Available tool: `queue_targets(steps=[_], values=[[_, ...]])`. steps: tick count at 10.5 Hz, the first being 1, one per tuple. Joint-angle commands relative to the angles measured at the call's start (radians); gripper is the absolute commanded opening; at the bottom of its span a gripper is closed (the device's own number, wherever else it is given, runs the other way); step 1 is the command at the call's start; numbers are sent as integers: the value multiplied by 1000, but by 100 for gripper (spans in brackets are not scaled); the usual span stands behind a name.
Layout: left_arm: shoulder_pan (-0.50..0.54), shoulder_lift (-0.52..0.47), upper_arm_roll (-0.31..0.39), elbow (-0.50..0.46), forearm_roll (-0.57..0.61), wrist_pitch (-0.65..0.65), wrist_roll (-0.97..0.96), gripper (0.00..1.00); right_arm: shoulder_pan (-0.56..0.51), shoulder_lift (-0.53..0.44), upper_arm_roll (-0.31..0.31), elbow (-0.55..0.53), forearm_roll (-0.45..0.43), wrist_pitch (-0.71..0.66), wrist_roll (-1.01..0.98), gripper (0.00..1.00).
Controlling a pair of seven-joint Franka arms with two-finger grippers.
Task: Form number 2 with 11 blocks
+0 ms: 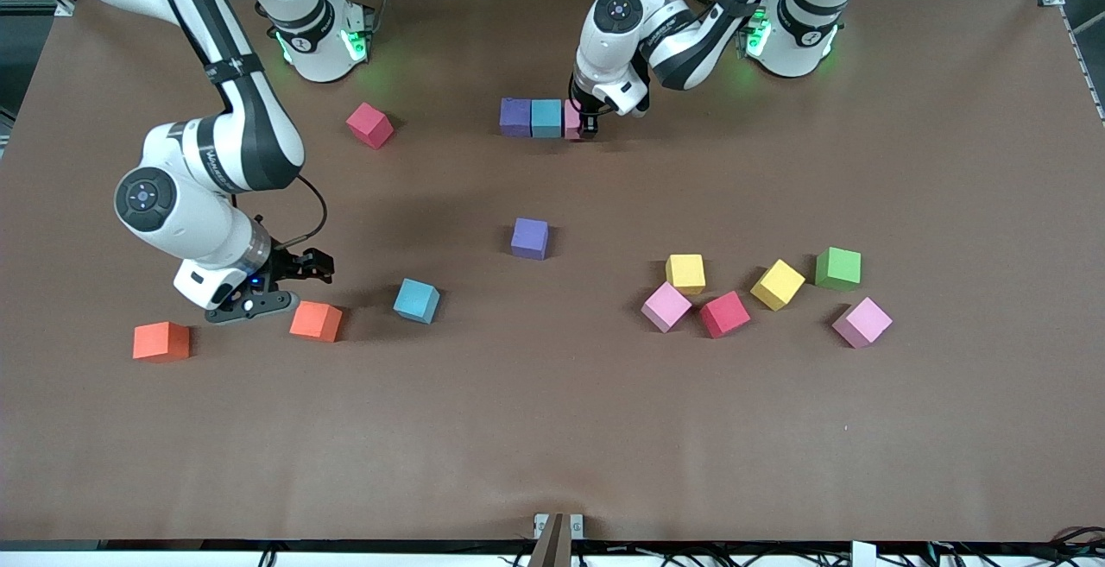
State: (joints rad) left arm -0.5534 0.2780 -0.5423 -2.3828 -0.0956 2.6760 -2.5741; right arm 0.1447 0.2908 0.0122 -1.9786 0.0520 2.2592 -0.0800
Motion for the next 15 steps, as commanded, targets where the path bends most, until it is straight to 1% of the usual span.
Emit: queue_targets(steps=[1,4,6,11,13,14,15], values=[[-28,16,-2,-7,-12,51,-11,31,6,19,2,17,12,-13,13,100],[-29,27,-2,-7,-12,54,-11,31,9,21,3,18,12,-9,14,100],[-34,39,-2,-7,-12,56,-12,36,9,21,3,18,12,-9,14,100],[-34,47,-1,-3,-13,58,-12,42,9,19,3,18,12,-15,14,100],[-34,53,-1,-1,-13,58,-12,45,9,19,3,18,12,-17,14,100],[-34,59,-1,1,-13,58,-12,51,9,19,3,18,12,-17,14,100],[-36,59,-1,1,-13,58,-12,61,9,19,3,18,12,-17,13,100]])
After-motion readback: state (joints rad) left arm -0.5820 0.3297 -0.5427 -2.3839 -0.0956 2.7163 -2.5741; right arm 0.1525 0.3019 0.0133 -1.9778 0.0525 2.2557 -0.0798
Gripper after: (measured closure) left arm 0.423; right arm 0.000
